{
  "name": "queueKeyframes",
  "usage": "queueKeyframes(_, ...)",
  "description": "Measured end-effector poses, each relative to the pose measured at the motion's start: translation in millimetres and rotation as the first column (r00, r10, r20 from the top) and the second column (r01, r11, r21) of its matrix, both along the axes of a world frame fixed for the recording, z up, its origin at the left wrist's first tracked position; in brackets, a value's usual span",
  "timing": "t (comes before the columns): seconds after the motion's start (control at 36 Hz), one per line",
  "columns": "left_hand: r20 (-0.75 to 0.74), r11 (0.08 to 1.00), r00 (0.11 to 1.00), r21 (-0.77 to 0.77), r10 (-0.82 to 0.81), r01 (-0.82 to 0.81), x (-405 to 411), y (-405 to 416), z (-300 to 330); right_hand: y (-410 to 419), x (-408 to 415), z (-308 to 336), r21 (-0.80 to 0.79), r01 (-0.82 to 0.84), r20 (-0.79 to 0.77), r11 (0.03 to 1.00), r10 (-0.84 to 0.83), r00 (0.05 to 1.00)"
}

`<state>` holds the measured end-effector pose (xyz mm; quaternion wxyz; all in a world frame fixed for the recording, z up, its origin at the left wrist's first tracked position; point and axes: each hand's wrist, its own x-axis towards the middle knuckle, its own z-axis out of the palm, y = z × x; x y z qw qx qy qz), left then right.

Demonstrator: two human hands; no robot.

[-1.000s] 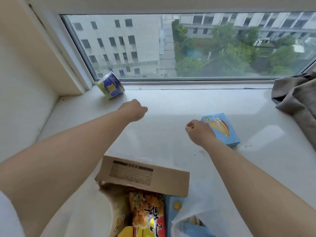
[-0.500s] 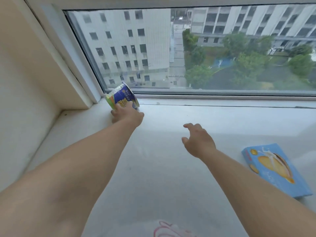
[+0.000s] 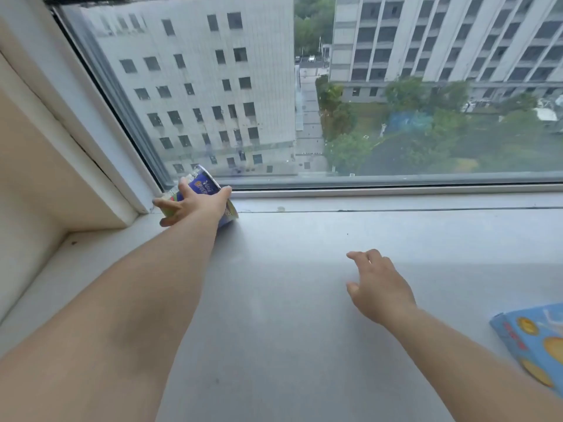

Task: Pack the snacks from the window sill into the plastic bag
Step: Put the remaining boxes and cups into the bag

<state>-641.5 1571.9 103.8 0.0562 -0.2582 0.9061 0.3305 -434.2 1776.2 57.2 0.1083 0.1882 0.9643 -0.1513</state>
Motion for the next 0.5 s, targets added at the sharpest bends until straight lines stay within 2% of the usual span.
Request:
queueKeyframes(0.17, -0.123, 0.998, 0.992, -0.052, 0.013, -0.019, 12.8, 3.4, -15.1, 9.8, 11.6, -17.8, 0.044, 0.041, 0.023, 0.998, -0.042, 0.999)
queueKeyframes(0.25, -0.19, 0.999, 0.982, -0.05, -0.008, -0.002, 26.6, -1.4, -26.0, 9.5, 20.1, -14.7, 0.025, 0.038, 0.032, 0.999, -0.039, 0.999)
queueKeyframes(0.33, -0.256, 0.996, 0.965, -0.083, -0.059, 0.039, 49.0, -5.1, -34.1, 20.4, 33.2, -3.3, 0.084, 0.007, 0.027, 0.996, -0.009, 1.0)
queueKeyframes(0.42, -0.208, 0.99, 0.971, -0.108, -0.115, 0.094, 68.6, -4.0, -32.0, 42.9, 54.1, 11.6, 0.151, 0.052, 0.022, 0.987, -0.056, 0.998)
queueKeyframes(0.5, -0.149, 0.975, 0.968, -0.122, -0.202, 0.185, 87.5, 2.5, -24.2, 67.5, 80.6, 24.3, 0.222, 0.183, 0.047, 0.958, -0.198, 0.979)
